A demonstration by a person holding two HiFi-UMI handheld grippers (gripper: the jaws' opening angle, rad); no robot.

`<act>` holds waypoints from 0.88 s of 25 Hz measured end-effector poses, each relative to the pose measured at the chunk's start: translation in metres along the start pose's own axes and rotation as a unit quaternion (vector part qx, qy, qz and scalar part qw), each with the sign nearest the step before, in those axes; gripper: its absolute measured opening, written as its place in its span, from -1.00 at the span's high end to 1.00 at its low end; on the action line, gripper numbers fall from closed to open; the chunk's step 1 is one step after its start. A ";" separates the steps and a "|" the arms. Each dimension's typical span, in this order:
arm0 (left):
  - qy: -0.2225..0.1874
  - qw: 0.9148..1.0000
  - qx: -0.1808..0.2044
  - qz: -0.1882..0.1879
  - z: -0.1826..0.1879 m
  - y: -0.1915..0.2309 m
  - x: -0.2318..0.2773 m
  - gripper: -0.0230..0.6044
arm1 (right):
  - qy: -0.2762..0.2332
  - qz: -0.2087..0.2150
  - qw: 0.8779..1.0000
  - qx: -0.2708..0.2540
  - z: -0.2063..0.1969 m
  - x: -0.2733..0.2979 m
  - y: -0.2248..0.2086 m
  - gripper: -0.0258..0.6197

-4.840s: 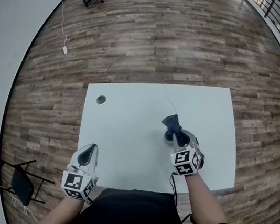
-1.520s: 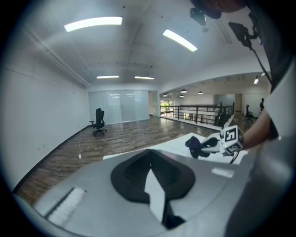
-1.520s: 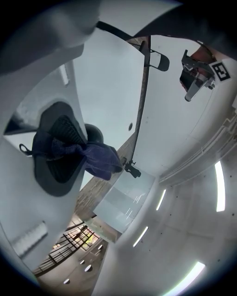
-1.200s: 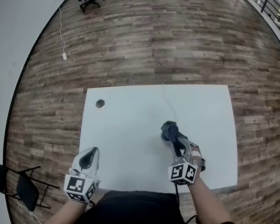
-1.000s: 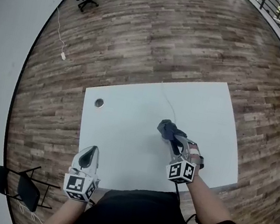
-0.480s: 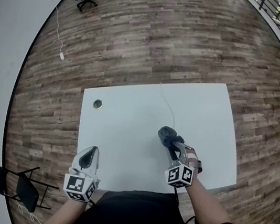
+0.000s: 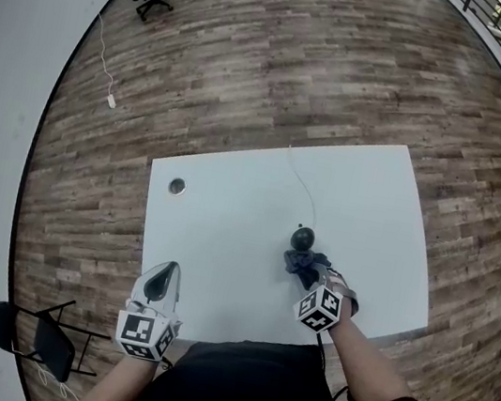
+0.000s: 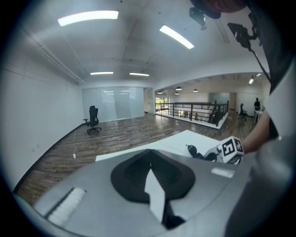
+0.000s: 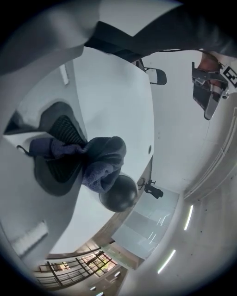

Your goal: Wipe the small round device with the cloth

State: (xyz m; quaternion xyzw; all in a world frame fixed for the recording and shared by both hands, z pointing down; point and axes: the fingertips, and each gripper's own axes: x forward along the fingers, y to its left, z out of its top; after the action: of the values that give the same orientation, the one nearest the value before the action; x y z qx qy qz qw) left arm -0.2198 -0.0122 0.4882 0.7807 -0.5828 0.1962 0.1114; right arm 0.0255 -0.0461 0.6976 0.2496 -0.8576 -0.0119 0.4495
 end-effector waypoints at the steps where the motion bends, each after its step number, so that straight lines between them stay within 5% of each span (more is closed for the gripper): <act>1: -0.001 1.000 -0.001 0.000 0.000 0.000 0.000 0.90 | -0.032 -0.013 0.999 -0.011 0.012 -0.009 -0.002 0.69; 5: -0.004 1.000 -0.007 0.001 -0.002 -0.001 0.002 0.90 | -0.165 -0.139 0.974 -0.072 0.069 -0.070 -0.034 0.69; 9: -0.010 1.000 -0.010 -0.001 -0.001 0.001 0.001 0.90 | -0.127 -0.214 0.968 -0.022 0.072 -0.083 -0.088 0.69; 15: -0.017 1.000 -0.017 0.012 -0.003 0.007 -0.007 0.90 | -0.052 -0.191 0.980 0.003 0.057 -0.054 -0.112 0.69; 22: -0.013 0.999 -0.029 0.033 -0.014 0.013 -0.022 0.90 | -0.040 -0.172 0.981 -0.074 0.072 -0.046 -0.096 0.69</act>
State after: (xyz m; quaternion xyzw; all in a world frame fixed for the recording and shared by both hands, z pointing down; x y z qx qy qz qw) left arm -0.2398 0.0084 0.4901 0.7601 -0.6147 0.1727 0.1206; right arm 0.0313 -0.1249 0.5956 0.3587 -0.8157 -0.1627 0.4236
